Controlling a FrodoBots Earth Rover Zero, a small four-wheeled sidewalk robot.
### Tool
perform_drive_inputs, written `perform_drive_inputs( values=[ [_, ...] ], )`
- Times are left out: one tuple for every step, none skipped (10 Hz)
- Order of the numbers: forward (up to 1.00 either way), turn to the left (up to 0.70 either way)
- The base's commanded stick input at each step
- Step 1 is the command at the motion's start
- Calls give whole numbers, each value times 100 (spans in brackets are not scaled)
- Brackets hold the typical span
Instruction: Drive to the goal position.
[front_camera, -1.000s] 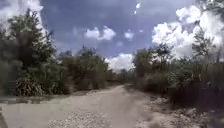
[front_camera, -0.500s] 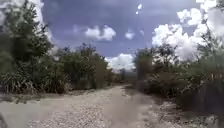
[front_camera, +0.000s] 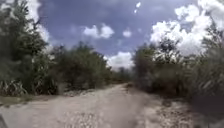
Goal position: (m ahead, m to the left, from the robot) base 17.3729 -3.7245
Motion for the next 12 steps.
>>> perform_drive_inputs(
  values=[
    [70,0],
    [70,0],
    [70,0],
    [70,0],
    [70,0],
    [70,0],
    [70,0],
    [70,0],
    [70,0],
    [70,0],
    [70,0],
    [70,0]
  ],
)
